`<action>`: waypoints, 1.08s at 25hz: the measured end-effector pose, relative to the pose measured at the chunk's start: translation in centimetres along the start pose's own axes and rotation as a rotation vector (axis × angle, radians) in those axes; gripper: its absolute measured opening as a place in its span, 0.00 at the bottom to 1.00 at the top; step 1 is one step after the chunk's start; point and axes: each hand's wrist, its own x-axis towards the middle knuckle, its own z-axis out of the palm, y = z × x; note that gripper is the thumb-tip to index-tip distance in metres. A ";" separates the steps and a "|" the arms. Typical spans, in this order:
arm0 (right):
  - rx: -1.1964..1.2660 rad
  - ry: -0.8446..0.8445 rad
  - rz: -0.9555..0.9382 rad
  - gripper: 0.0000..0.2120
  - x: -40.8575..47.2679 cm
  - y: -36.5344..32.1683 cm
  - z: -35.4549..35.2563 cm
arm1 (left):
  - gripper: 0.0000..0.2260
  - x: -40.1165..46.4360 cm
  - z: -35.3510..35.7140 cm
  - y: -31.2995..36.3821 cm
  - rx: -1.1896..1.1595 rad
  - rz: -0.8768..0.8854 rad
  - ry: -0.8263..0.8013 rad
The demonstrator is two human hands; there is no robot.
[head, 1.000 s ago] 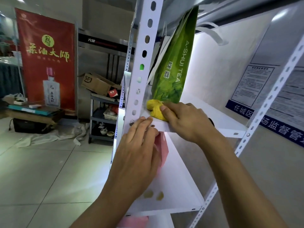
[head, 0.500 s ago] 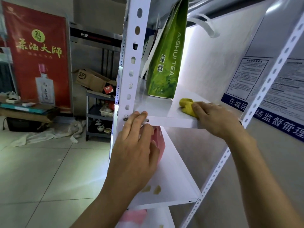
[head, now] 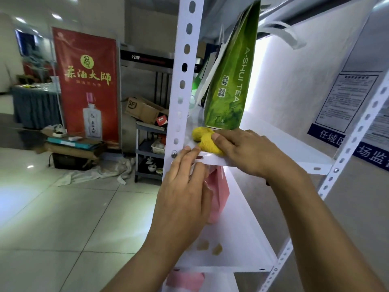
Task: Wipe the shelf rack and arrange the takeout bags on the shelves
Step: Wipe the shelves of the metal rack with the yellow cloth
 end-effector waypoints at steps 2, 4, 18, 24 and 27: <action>0.032 -0.114 0.085 0.25 2.6 -0.1 -0.6 | 0.07 0.4 0.0 0.2 0.019 -0.023 0.001; 0.059 -0.161 0.122 0.24 3.7 -0.6 -0.9 | 0.06 0.4 0.0 0.3 0.027 -0.028 0.017; -0.030 -0.027 0.072 0.28 -2.2 4.9 -1.3 | 0.11 0.4 1.2 1.4 0.109 -0.045 0.075; 0.043 -0.167 0.412 0.28 1.2 8.7 -3.9 | 0.12 0.3 1.8 1.9 0.142 -0.073 0.068; 0.076 -0.168 0.470 0.30 0.5 9.3 -4.3 | 0.13 0.0 1.9 2.0 0.166 -0.070 0.056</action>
